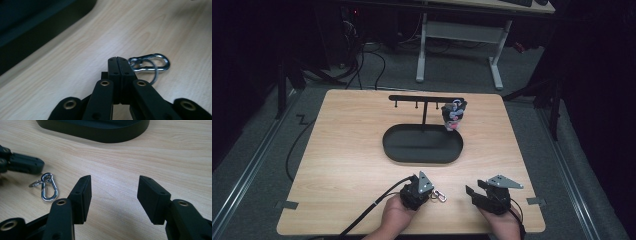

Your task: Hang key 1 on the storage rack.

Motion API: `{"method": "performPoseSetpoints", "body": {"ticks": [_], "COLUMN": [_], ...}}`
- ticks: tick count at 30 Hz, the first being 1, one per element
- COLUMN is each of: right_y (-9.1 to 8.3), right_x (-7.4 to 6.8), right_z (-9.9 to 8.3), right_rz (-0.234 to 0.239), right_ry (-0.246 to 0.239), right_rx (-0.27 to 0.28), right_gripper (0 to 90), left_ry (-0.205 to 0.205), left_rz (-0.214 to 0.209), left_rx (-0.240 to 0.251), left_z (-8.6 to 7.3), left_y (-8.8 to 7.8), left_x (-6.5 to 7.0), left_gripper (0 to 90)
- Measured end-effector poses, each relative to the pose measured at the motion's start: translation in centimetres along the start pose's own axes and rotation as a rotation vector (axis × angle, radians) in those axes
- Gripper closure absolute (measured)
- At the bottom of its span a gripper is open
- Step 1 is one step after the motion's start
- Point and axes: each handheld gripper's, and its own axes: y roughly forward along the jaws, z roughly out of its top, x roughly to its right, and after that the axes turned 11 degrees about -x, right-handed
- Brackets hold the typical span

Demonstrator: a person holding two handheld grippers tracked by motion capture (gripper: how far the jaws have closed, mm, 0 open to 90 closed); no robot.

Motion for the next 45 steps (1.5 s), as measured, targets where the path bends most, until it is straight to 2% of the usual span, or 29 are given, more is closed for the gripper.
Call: {"method": "performPoseSetpoints", "body": {"ticks": [2,3,4,5,6,7,8,9,11,12,13,14,15,16,18,19,20,24,27,28,30,31,32,33,34,36,40,41,45], "right_y": [0.1,0.1,0.3,0.3,0.4,0.5,0.5,0.5,0.5,0.5,0.5,0.6,0.6,0.6,0.7,0.7,0.7,1.1,1.5,1.9,2.1,2.3,2.3,2.3,2.2,2.1,1.9,1.9,2.0], "right_x": [0.1,0.1,0.1,0.1,0.1,0.1,0.1,0.0,-0.1,-0.1,-0.1,-0.2,-0.3,-0.4,-0.5,-0.5,-0.7,-1.1,-1.4,-1.8,-1.9,-2.3,-2.5,-2.5,-2.8,-3.2,-3.5,-3.5,-3.9], "right_z": [0.0,0.0,0.0,0.0,0.0,0.0,0.0,0.0,0.0,0.0,0.0,0.0,0.0,0.0,0.0,0.0,0.0,0.2,0.4,0.6,0.7,0.9,1.1,1.1,1.6,2.1,3.2,3.2,4.1], "right_rz": [0.003,0.003,0.005,0.005,0.006,0.004,0.004,0.001,-0.003,-0.002,-0.002,-0.006,-0.005,-0.002,-0.004,-0.004,-0.002,0.0,-0.002,-0.01,-0.016,-0.018,-0.022,-0.022,-0.019,-0.027,-0.024,-0.024,-0.028], "right_ry": [0.002,0.002,-0.001,-0.001,-0.002,-0.004,-0.004,-0.005,-0.01,-0.007,-0.007,-0.014,-0.015,-0.018,-0.022,-0.022,-0.023,-0.04,-0.054,-0.067,-0.08,-0.104,-0.109,-0.109,-0.13,-0.155,-0.172,-0.172,-0.211], "right_rx": [-0.008,-0.008,-0.016,-0.016,-0.018,-0.023,-0.023,-0.026,-0.026,-0.028,-0.028,-0.037,-0.036,-0.042,-0.049,-0.049,-0.061,-0.102,-0.134,-0.173,-0.192,-0.24,-0.258,-0.258,-0.302,-0.341,-0.423,-0.423,-0.504], "right_gripper": [46.5,46.5,46.9,46.9,47.1,47.7,47.7,48.7,49.9,50.7,50.7,52.2,52.8,52.8,53.3,53.3,53.3,53.2,53.1,53.0,53.0,53.0,52.9,52.9,52.6,52.5,50.1,50.1,49.0], "left_ry": [-0.045,-0.045,-0.085,-0.085,-0.095,-0.115,-0.115,-0.139,-0.169,-0.182,-0.182,-0.21,-0.223,-0.223,-0.268,-0.268,-0.295,-0.297,-0.3,-0.294,-0.29,-0.282,-0.281,-0.281,-0.281,-0.269,-0.274,-0.274,-0.272], "left_rz": [0.041,0.041,0.075,0.075,0.097,0.143,0.143,0.184,0.225,0.237,0.237,0.253,0.263,0.263,0.256,0.256,0.22,0.21,0.206,0.201,0.197,0.192,0.19,0.19,0.186,0.181,0.178,0.178,0.171], "left_rx": [0.013,0.013,0.024,0.024,0.021,0.014,0.014,0.008,0.012,0.013,0.013,0.014,0.017,0.017,0.037,0.037,0.046,0.1,0.108,0.094,0.088,0.079,0.075,0.075,0.077,0.084,0.095,0.095,0.094], "left_z": [-1.3,-1.3,-2.6,-2.6,-3.4,-5.0,-5.0,-6.6,-8.2,-8.9,-8.9,-10.3,-11.0,-11.0,-13.0,-13.0,-13.6,-13.8,-13.9,-14.0,-14.1,-14.1,-14.1,-14.1,-14.1,-14.0,-14.0,-14.0,-13.9], "left_y": [-1.4,-1.4,-2.7,-2.7,-3.4,-4.9,-4.9,-6.6,-8.4,-9.2,-9.2,-10.5,-11.0,-11.0,-11.5,-11.5,-11.8,-12.8,-12.8,-12.5,-12.3,-11.9,-11.8,-11.8,-11.8,-11.9,-12.0,-12.0,-12.0], "left_x": [-2.0,-2.0,-3.9,-3.9,-4.8,-6.6,-6.6,-8.5,-10.2,-11.1,-11.1,-12.4,-12.9,-12.9,-13.7,-13.7,-14.0,-14.3,-14.4,-14.6,-14.7,-14.8,-14.9,-14.9,-14.9,-14.9,-15.0,-15.0,-15.0], "left_gripper": [89.4,88.9,88.5,88.3,88.3,87.7,87.1,86.8,85.8,84.7,83.6,82.2,81.0,79.3,76.5,74.7,71.3,65.4,61.3,60.2,58.7,57.0,56.7,56.6,56.6,56.5,56.1,56.0,55.9]}}
